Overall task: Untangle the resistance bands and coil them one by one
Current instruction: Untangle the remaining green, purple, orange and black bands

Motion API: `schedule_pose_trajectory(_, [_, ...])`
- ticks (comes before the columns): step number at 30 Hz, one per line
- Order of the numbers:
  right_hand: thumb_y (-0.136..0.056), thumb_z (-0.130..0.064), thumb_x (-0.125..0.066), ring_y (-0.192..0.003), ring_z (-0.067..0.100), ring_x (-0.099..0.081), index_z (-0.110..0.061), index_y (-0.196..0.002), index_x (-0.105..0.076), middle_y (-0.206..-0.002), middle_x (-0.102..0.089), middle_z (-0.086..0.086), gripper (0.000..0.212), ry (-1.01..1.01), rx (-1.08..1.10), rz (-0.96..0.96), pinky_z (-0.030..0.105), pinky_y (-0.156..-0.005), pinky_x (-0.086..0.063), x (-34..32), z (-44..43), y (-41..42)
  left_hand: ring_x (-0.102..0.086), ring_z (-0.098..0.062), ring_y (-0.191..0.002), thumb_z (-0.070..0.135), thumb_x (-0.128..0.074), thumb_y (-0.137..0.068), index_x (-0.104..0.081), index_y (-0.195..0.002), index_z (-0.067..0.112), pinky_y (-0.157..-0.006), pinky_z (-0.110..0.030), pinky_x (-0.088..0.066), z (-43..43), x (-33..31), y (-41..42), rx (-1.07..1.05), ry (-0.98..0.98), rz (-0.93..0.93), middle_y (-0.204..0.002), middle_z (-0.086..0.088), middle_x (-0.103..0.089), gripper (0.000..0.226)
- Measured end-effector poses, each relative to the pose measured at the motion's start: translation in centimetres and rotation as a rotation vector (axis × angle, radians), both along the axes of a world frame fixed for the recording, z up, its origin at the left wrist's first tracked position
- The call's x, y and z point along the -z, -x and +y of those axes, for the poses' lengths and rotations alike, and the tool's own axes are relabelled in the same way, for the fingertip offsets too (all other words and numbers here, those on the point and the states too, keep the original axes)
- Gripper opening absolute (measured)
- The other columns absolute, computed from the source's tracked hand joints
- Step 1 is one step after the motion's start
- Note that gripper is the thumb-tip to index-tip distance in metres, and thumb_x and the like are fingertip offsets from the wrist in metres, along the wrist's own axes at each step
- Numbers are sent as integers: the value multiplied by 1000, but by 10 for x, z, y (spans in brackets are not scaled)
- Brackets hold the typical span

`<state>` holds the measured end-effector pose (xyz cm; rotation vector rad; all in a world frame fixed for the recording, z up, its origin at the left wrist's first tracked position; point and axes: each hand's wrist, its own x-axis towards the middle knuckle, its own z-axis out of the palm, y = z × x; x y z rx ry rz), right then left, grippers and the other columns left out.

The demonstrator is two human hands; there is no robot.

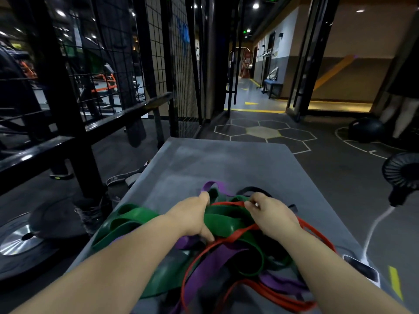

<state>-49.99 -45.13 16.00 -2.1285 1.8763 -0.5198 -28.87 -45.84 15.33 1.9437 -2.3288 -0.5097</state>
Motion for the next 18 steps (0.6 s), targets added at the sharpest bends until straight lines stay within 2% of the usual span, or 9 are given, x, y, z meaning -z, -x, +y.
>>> schedule_pose_trajectory(3, [-101, -44, -40, -100, 30, -61, -22, -107, -55, -103, -67, 4, 28, 29, 32, 25, 36, -71, -44, -8, -3, 5, -53, -23, -105, 49, -89, -54, -34, -125, 24, -85, -34, -45, 8, -26, -1, 48, -12, 91, -121, -2, -53, 94])
schedule_pose_trajectory(7, [-101, -45, -40, -96, 31, -60, -21, -101, -53, -96, -64, 6, 27, 67, 53, -12, 36, -67, -43, -27, -12, 9, -54, -18, -95, 49, -89, -57, -32, -116, 35, -85, -37, -48, 11, -90, 0, 137, 42, 67, -117, -1, -53, 83])
schedule_pose_trajectory(10, [-101, -48, -39, -83, 29, -58, -19, -96, -52, -84, -60, 4, 32, 162, 68, -81, 36, -64, -44, -63, -24, 9, -55, -18, -94, 44, -90, -56, -36, -121, 33, -83, -37, -50, 3, -167, 3, 154, 221, -50, -114, 0, -56, 86])
schedule_pose_trajectory(14, [-100, -49, -39, -87, 32, -62, -20, -102, -56, -92, -66, 9, 34, 382, 141, -150, 40, -73, -52, -165, -45, 21, -51, -9, -80, 43, -90, -55, -40, -124, 27, -62, -27, -40, -5, -291, 6, 177, 502, -174, -92, 9, -52, 87])
schedule_pose_trajectory(16, [-100, -49, -40, -72, 24, -61, -21, -99, -55, -83, -63, 5, 32, 490, 152, -276, 35, -62, -51, -227, -48, 29, -49, -5, -76, 43, -90, -54, -44, -121, 26, -59, -26, -37, -2, -345, 9, 188, 679, -116, -88, 11, -51, 83])
schedule_pose_trajectory(18, [-101, -45, -42, -59, 18, -57, -18, -94, -55, -78, -61, 6, 30, 590, 129, -379, 28, -50, -43, -279, -47, 37, -51, -4, -77, 37, -90, -56, -47, -120, 27, -61, -24, -40, 1, -388, 15, 215, 843, -15, -91, 12, -53, 78])
